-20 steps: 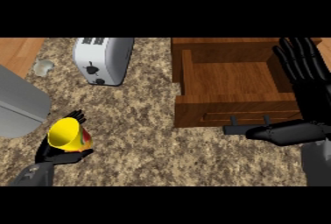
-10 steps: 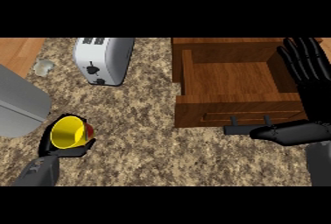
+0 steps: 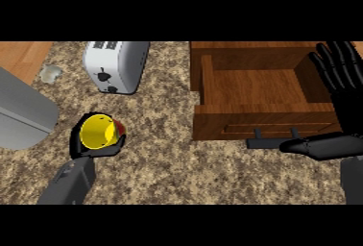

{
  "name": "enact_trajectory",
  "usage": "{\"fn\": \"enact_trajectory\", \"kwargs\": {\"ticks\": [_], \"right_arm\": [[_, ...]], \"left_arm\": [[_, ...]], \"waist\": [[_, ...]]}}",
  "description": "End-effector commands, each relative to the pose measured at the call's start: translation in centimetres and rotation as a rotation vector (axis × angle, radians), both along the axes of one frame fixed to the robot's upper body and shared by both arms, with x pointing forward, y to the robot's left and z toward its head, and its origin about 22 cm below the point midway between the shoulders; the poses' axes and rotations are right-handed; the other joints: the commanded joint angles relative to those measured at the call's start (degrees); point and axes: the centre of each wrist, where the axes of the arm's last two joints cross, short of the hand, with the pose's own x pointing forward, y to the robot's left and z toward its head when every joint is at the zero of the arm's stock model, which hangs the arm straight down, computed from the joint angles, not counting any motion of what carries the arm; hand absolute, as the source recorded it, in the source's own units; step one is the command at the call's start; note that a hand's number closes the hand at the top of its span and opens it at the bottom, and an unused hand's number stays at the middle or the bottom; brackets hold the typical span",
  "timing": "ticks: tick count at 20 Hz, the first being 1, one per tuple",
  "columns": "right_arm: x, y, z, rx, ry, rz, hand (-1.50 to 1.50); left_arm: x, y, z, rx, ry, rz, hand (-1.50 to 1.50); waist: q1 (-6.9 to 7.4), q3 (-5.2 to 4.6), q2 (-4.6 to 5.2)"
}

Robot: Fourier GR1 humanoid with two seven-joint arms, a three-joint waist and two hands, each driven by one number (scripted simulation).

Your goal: Pick up the cup, place it into the drawer and close the drawer

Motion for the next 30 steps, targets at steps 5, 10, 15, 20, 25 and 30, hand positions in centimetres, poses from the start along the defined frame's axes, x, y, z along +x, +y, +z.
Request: {"fn": "enact_trajectory", "kwargs": {"ticks": [5,10,15,20,25,30], "right_arm": [[-1.7,-0.3,-0.3,-0.031,0.012,-0.01,-1.5],[-0.5,-0.2,-0.4,-0.021,0.025,-0.044,-1.5],[-0.5,0.2,-0.5,-0.034,0.012,-0.033,-1.5],[-0.6,0.1,-1.0,0.007,0.0,-0.032,-1.5],[0.2,-0.8,-0.8,-0.015,-0.017,-0.052,-1.5],[1.3,-0.4,-0.2,-0.019,-0.014,-0.035,-1.5]], "left_arm": [[5.3,-3.9,5.2,0.0,-0.179,-0.198,1.5],[9.0,-8.5,11.1,0.016,-0.235,-0.285,1.5],[10.7,-13.7,16.7,0.044,-0.219,-0.368,1.5],[11.9,-18.1,23.7,0.081,-0.229,-0.352,1.5],[13.5,-21.9,30.1,0.136,-0.186,-0.33,1.5],[13.8,-25.2,31.8,0.191,-0.05,-0.334,1.5]], "waist": [[0.97,0.18,-0.73],[1.66,0.21,-0.8],[1.31,0.18,-0.85],[0.58,0.18,-0.71],[-0.08,0.18,-0.23],[-1.22,0.21,0.04]]}}
